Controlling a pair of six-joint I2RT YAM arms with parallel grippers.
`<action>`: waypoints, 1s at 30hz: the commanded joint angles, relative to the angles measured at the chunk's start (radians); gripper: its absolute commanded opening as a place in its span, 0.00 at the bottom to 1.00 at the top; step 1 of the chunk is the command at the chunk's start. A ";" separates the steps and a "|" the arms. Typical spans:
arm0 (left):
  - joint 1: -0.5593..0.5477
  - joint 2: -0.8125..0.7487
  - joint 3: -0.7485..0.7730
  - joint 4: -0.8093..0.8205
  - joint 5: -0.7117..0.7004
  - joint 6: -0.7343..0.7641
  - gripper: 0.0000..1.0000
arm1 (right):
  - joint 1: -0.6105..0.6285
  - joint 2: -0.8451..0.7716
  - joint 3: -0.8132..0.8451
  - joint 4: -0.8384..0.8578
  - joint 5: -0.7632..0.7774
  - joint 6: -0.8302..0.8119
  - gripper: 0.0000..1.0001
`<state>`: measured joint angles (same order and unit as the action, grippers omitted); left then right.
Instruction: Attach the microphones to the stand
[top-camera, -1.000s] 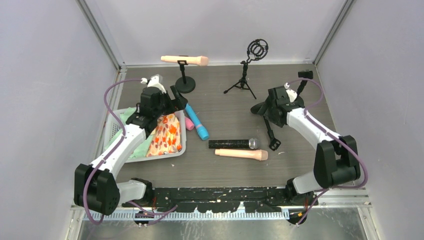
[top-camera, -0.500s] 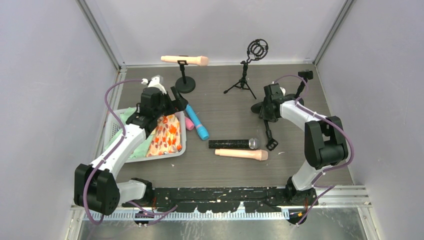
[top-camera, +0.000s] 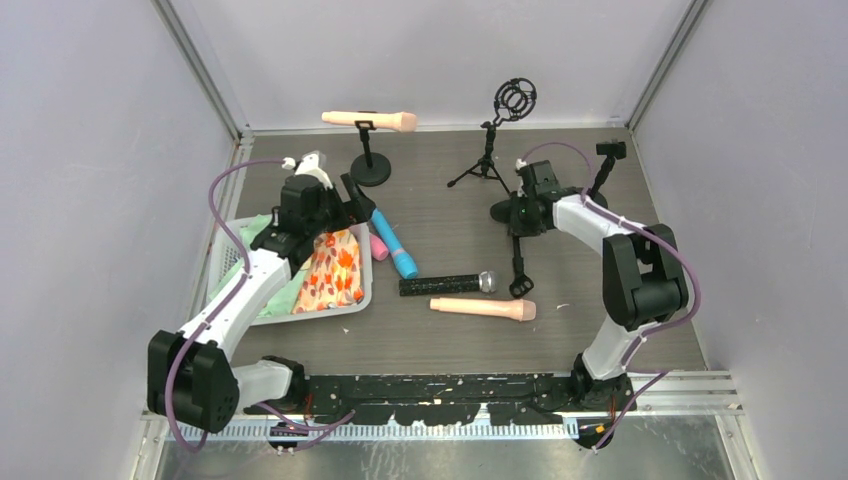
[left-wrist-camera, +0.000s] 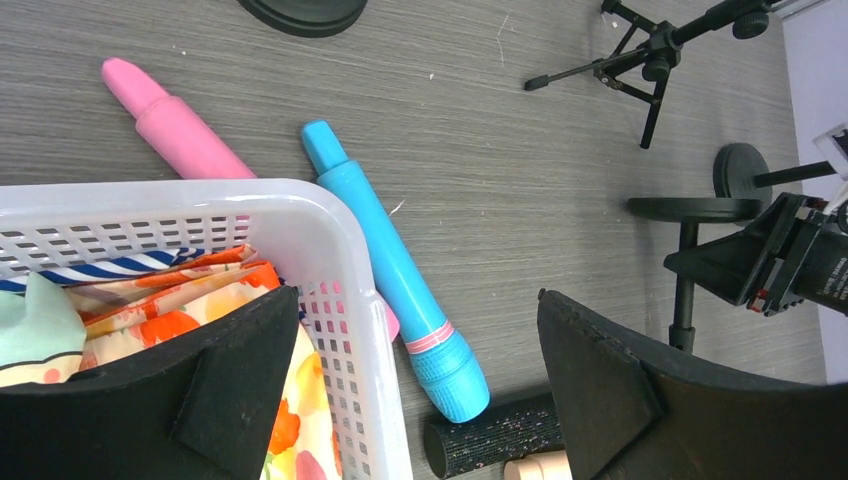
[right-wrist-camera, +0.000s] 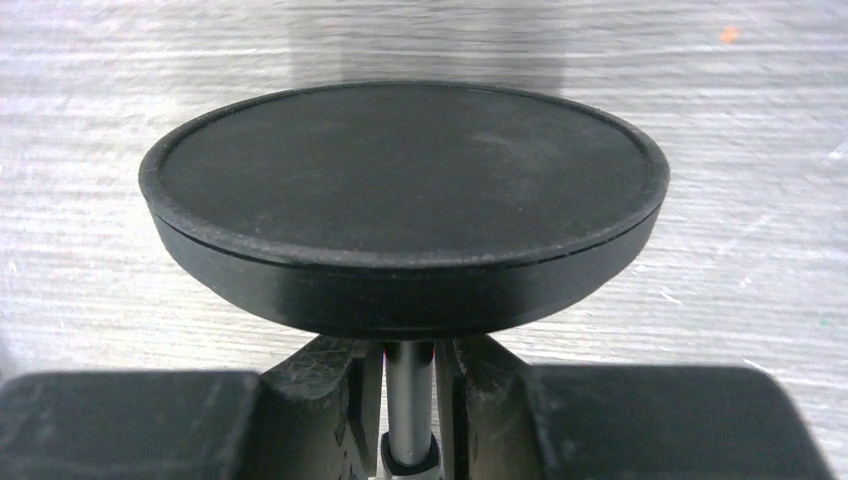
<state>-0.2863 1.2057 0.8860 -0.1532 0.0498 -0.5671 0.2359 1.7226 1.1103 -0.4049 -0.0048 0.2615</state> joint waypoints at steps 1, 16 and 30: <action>-0.004 -0.039 0.031 -0.003 -0.001 0.021 0.90 | 0.075 0.012 0.075 0.001 -0.078 -0.213 0.06; -0.004 -0.080 0.027 -0.014 -0.022 0.061 0.91 | 0.234 0.022 0.107 -0.122 -0.281 -1.016 0.15; -0.003 -0.109 0.019 -0.035 -0.036 0.093 0.91 | 0.250 0.178 0.274 -0.274 -0.332 -1.460 0.28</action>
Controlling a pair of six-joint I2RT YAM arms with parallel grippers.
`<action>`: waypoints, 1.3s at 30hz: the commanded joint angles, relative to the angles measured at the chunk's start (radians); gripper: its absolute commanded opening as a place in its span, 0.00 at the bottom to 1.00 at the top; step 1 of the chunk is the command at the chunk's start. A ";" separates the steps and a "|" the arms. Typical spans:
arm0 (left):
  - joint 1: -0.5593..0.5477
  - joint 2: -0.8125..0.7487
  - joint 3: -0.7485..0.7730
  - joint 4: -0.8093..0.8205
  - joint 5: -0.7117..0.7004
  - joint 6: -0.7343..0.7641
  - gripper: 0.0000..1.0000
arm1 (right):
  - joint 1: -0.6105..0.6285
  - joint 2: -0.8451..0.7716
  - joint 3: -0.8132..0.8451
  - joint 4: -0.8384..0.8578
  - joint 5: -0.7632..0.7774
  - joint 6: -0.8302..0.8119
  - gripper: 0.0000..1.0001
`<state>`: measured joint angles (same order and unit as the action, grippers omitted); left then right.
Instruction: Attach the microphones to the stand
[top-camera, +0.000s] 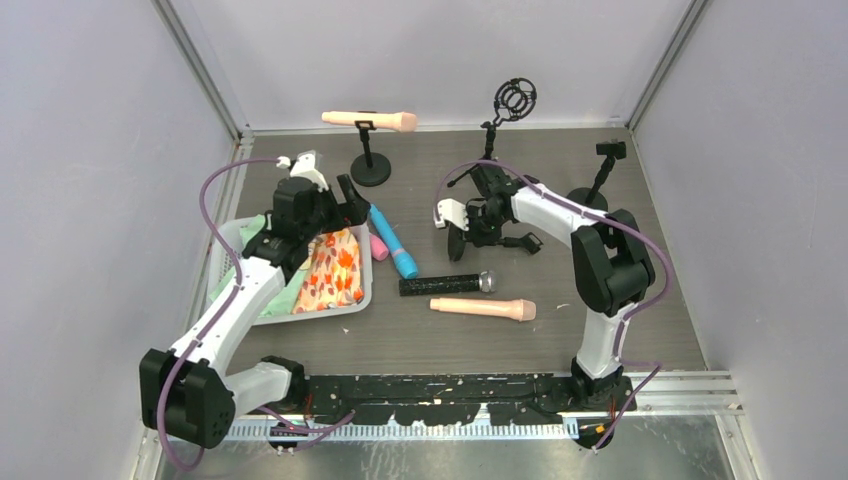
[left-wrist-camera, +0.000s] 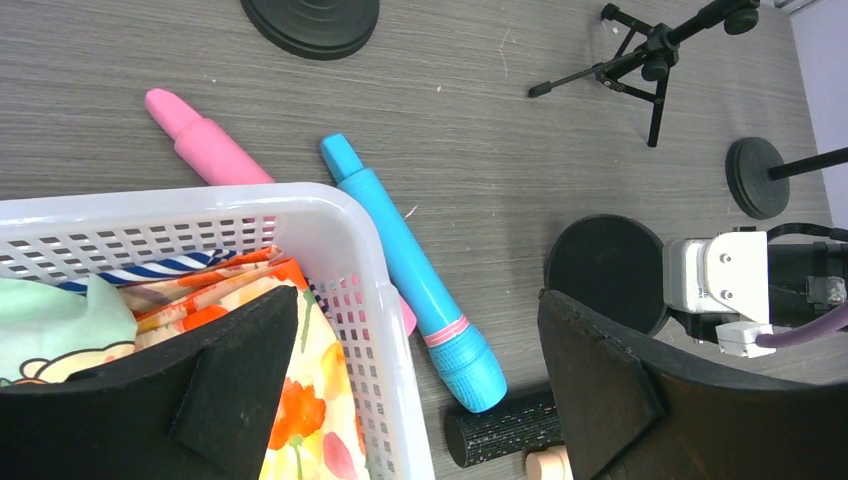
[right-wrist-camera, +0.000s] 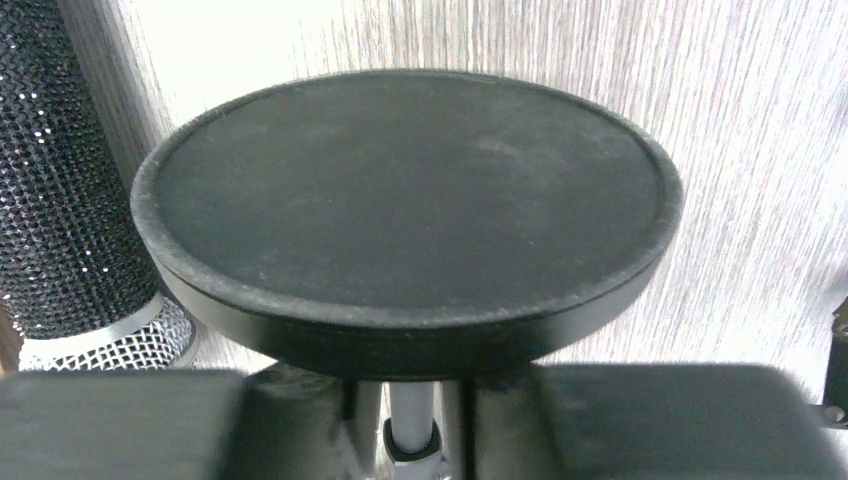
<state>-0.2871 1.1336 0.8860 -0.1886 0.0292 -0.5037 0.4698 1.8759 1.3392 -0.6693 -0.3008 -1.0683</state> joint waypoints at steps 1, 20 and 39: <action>-0.003 -0.038 0.019 -0.001 -0.015 0.033 0.91 | 0.016 0.027 0.050 -0.007 -0.036 -0.133 0.36; -0.003 -0.028 0.037 -0.012 -0.003 0.036 0.91 | 0.014 -0.441 -0.364 0.646 -0.074 0.527 0.83; -0.002 -0.025 0.040 -0.017 -0.005 0.012 0.91 | 0.025 -0.711 -0.586 0.650 0.828 2.426 0.84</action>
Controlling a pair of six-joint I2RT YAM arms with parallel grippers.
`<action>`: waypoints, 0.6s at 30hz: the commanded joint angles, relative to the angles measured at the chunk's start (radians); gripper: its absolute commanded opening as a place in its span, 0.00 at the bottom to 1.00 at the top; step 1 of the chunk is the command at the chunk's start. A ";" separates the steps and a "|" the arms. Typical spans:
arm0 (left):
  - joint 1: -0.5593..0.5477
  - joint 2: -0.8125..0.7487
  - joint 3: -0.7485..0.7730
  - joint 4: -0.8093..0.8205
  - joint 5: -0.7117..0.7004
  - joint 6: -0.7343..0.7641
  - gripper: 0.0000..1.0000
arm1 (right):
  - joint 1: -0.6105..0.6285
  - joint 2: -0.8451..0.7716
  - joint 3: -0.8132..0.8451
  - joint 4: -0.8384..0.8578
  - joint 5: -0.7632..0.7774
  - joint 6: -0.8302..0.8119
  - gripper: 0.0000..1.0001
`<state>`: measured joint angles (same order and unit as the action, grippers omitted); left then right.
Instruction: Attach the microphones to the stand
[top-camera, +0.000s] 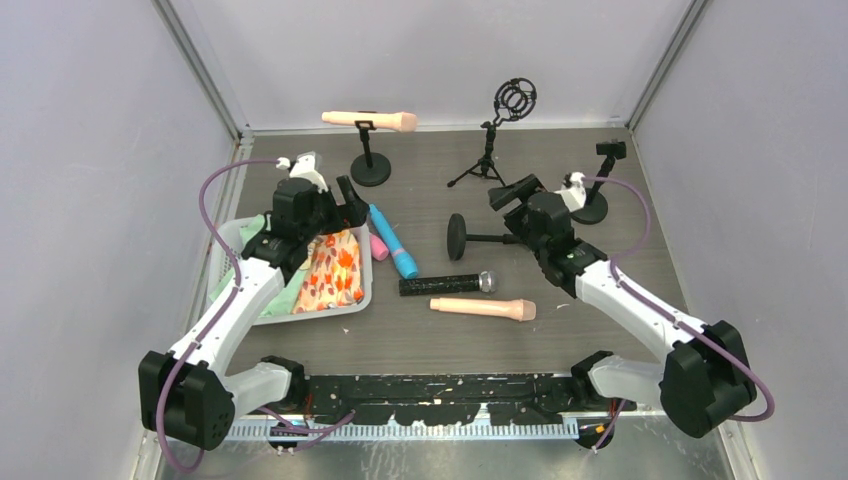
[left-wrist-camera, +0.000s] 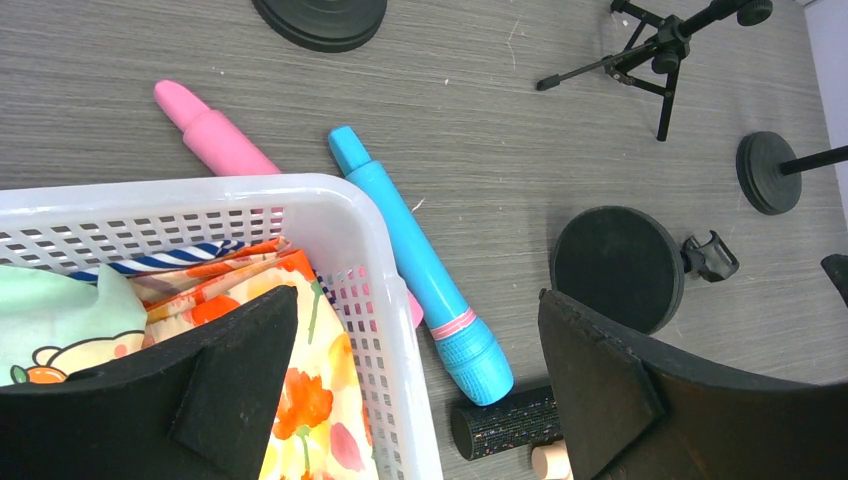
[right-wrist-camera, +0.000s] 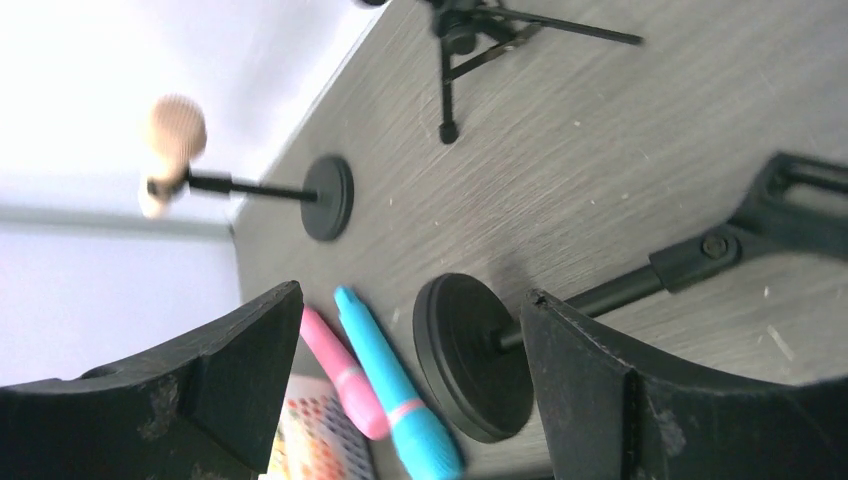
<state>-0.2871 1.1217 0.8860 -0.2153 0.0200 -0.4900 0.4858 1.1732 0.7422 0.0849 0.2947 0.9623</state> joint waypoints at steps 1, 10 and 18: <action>-0.002 -0.013 0.039 0.009 0.006 -0.003 0.91 | 0.010 0.003 0.015 -0.128 0.238 0.436 0.84; -0.003 -0.033 0.030 -0.004 -0.002 0.001 0.91 | 0.008 0.179 0.066 -0.184 0.197 0.590 0.84; -0.003 -0.039 0.025 -0.010 -0.006 0.005 0.91 | -0.023 0.300 0.119 -0.241 0.166 0.651 0.83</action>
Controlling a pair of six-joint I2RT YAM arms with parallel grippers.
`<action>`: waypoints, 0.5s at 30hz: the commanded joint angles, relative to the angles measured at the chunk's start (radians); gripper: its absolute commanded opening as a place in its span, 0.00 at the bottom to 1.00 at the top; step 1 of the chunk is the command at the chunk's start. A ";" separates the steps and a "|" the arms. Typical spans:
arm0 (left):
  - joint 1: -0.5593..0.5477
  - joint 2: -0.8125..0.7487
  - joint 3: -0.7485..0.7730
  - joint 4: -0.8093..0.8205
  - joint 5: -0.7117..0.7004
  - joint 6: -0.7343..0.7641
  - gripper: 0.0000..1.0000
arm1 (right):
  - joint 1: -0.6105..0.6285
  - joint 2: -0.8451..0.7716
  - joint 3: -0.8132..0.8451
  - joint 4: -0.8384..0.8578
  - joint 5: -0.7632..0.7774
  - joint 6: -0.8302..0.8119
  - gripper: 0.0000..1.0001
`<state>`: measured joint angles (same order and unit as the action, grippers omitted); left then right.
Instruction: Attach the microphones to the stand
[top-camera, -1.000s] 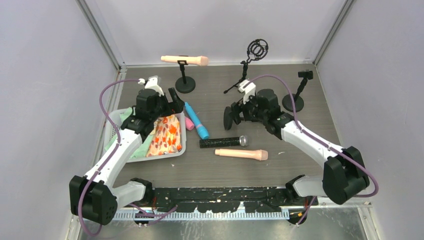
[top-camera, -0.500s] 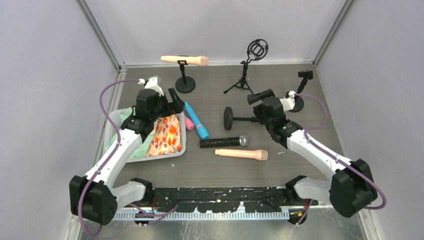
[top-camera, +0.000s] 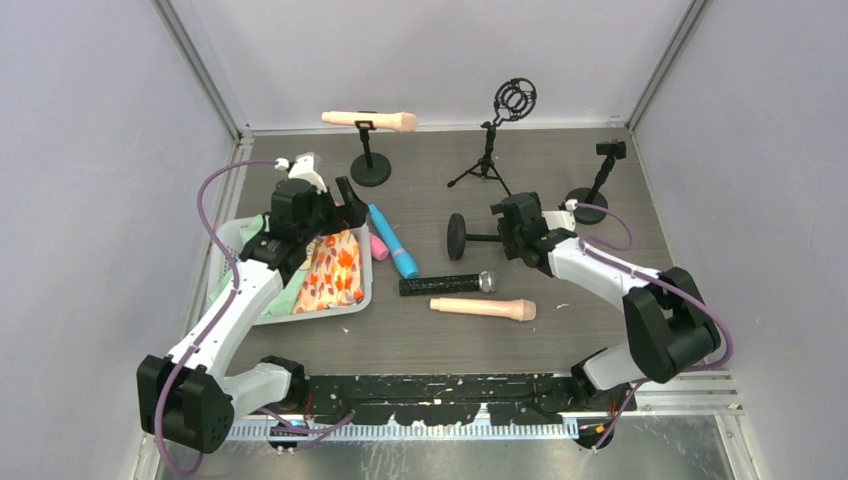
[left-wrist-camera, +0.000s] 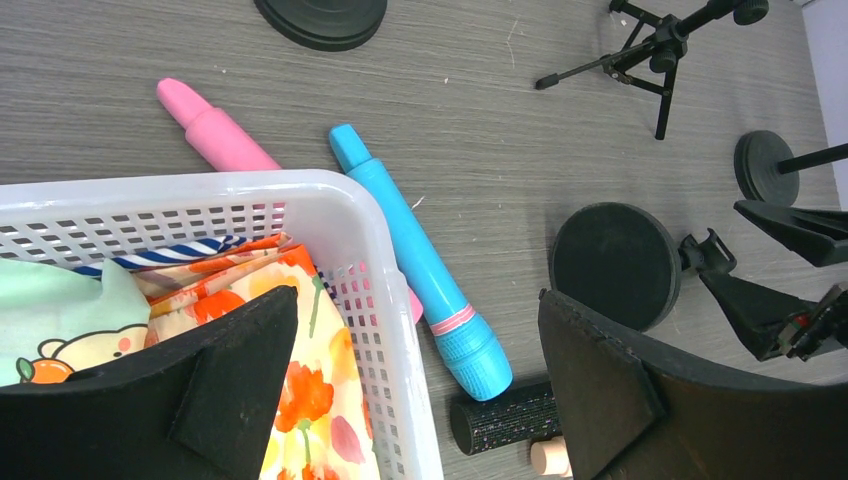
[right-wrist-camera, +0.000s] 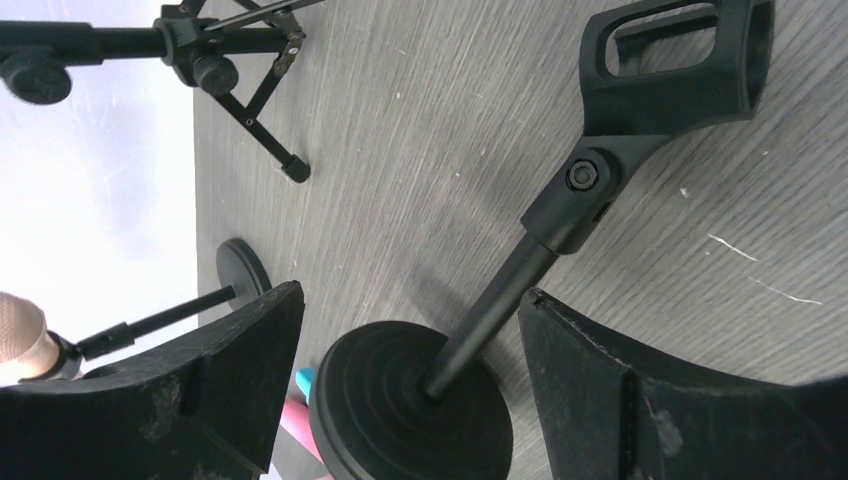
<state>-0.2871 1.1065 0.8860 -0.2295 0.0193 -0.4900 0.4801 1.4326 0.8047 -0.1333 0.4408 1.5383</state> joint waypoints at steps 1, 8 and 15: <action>-0.002 -0.023 0.026 0.004 -0.004 0.005 0.91 | -0.022 0.056 0.062 -0.027 0.008 0.085 0.83; -0.002 -0.025 0.024 0.000 -0.005 0.006 0.91 | -0.028 0.132 0.074 -0.015 -0.022 0.106 0.81; -0.002 -0.029 0.020 -0.006 -0.011 0.009 0.91 | -0.035 0.179 0.084 0.011 -0.034 0.106 0.76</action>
<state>-0.2871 1.1057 0.8860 -0.2371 0.0189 -0.4900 0.4541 1.5898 0.8444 -0.1532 0.3901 1.6222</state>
